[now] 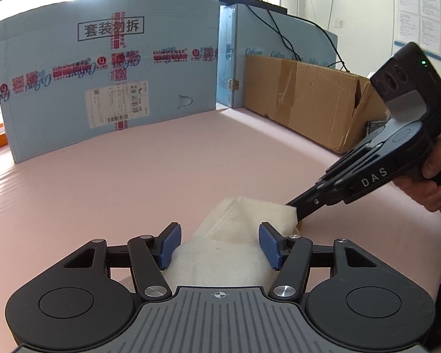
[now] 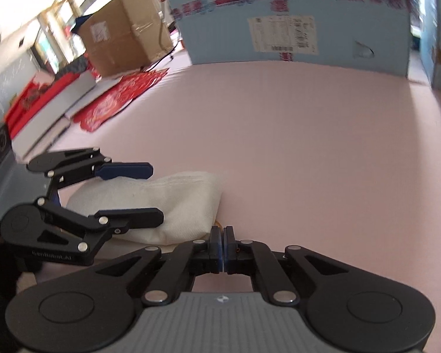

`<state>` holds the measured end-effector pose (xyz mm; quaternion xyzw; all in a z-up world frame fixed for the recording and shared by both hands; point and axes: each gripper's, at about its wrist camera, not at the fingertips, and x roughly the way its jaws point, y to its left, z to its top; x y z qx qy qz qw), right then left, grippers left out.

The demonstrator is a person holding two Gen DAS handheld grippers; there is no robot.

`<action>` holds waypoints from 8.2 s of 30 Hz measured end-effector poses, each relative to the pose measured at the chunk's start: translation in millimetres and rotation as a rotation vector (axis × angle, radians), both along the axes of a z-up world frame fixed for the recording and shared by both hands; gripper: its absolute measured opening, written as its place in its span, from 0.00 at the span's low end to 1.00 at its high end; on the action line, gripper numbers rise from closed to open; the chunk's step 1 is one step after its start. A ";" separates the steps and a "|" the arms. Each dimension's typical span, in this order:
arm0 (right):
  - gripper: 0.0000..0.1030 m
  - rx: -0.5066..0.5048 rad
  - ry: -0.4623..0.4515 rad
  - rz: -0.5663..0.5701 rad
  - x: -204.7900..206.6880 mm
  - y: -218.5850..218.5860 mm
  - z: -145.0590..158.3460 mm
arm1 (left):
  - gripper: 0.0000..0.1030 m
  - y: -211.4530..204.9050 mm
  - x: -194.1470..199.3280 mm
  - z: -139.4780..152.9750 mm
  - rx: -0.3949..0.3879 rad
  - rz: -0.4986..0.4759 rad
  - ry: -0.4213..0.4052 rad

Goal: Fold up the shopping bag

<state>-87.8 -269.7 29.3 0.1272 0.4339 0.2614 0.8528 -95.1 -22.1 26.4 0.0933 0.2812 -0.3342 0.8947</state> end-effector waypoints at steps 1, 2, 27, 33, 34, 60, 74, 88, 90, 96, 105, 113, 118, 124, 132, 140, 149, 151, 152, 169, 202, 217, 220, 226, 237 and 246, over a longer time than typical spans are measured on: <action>0.01 0.067 0.034 -0.034 2.7 -9.5 -3.8 | 0.57 -2.6 1.7 -2.3 0.016 -0.003 0.003; 0.01 0.132 0.074 -0.058 4.8 -17.3 -8.7 | 0.57 -4.0 2.7 -4.6 0.028 -0.004 0.008; 0.01 0.845 0.326 -0.214 -1.6 -57.6 -75.9 | 0.59 -25.8 -10.3 -12.7 0.116 0.000 -0.055; 0.01 0.868 0.328 -0.205 -5.7 -50.3 -77.5 | 0.59 -29.1 -13.7 -13.1 0.137 0.005 -0.078; 0.01 0.857 0.321 -0.208 -5.8 -50.1 -75.5 | 0.59 -30.9 -15.4 -13.2 0.148 0.005 -0.090; 0.01 0.377 0.225 -0.257 60.2 -15.1 -36.3 | 0.49 -46.1 -21.2 -18.0 0.169 -0.032 -0.141; 0.02 0.345 0.346 0.029 86.8 -0.4 -27.3 | 0.30 -10.4 23.9 -14.7 -0.077 -0.087 0.148; 0.12 0.370 0.203 -0.081 54.8 -46.0 -16.6 | 0.23 -44.4 -17.7 -14.3 0.096 -0.166 -0.075; 0.13 0.353 0.140 -0.038 42.2 -42.4 -3.2 | 0.24 -42.4 -16.3 -14.7 0.081 -0.163 -0.063; 0.08 0.300 0.132 0.039 27.6 -20.0 -2.5 | 0.32 -30.1 -2.3 -14.5 0.008 -0.120 0.002; 0.11 0.400 0.131 -0.072 35.3 -47.7 -21.7 | 0.32 -35.3 -7.4 -14.4 0.051 -0.112 -0.030; 0.08 0.310 0.141 -0.010 32.1 -36.6 -28.5 | 0.33 -36.7 -9.5 -13.8 0.070 -0.104 -0.053; 0.04 0.169 0.078 0.039 1.2 -31.0 -14.8 | 0.33 -37.4 -13.2 -4.3 0.109 -0.106 -0.079; 0.01 0.061 -0.002 0.084 -19.9 -23.4 -4.4 | 0.38 -54.0 -38.1 4.3 0.227 -0.001 -0.210; 0.22 0.306 0.023 0.088 45.5 -34.5 -15.6 | 0.47 -43.8 -45.7 -3.5 0.119 0.131 -0.117; 0.14 0.444 0.123 0.138 37.8 -29.3 -40.5 | 0.57 -12.5 -52.0 -10.7 -0.045 0.296 0.045; 0.17 0.462 0.041 -0.085 -6.5 -76.7 -38.1 | 0.46 -63.8 -22.9 -5.3 0.023 0.073 -0.009; 0.20 0.474 0.042 -0.087 -12.3 -81.7 -38.6 | 0.63 -74.9 -30.0 -1.5 0.100 0.063 -0.064; 0.24 0.475 0.031 -0.090 -15.0 -84.7 -37.1 | 0.71 -77.5 -34.4 0.2 0.125 0.071 -0.088; 0.09 0.491 -0.031 -0.059 -32.9 -92.8 -26.5 | 0.31 -119.3 -81.3 19.3 0.141 0.012 -0.150; 0.01 0.370 -0.046 0.021 -41.6 -78.2 -34.4 | 0.39 -124.8 -73.3 6.2 0.337 0.175 -0.161; 0.39 0.077 -0.196 0.013 -70.6 -89.2 -2.2 | 0.66 -92.0 -74.0 -0.3 0.486 -0.187 -0.265; 0.39 -0.025 -0.271 0.041 -83.1 -72.8 5.8 | 0.66 -95.9 -74.0 -11.3 0.586 -0.259 -0.331; 0.39 -0.211 -0.321 0.146 -89.8 -37.6 3.1 | 0.29 -86.1 -52.7 -9.5 0.461 -0.307 -0.221; 0.07 -0.315 -0.393 0.161 -99.1 -24.5 2.4 | 0.11 -94.9 -73.6 10.0 0.407 -0.306 -0.223; 0.15 -0.128 -0.289 0.083 -95.5 -52.4 2.3 | 0.10 -92.8 -65.5 0.1 0.443 -0.128 -0.285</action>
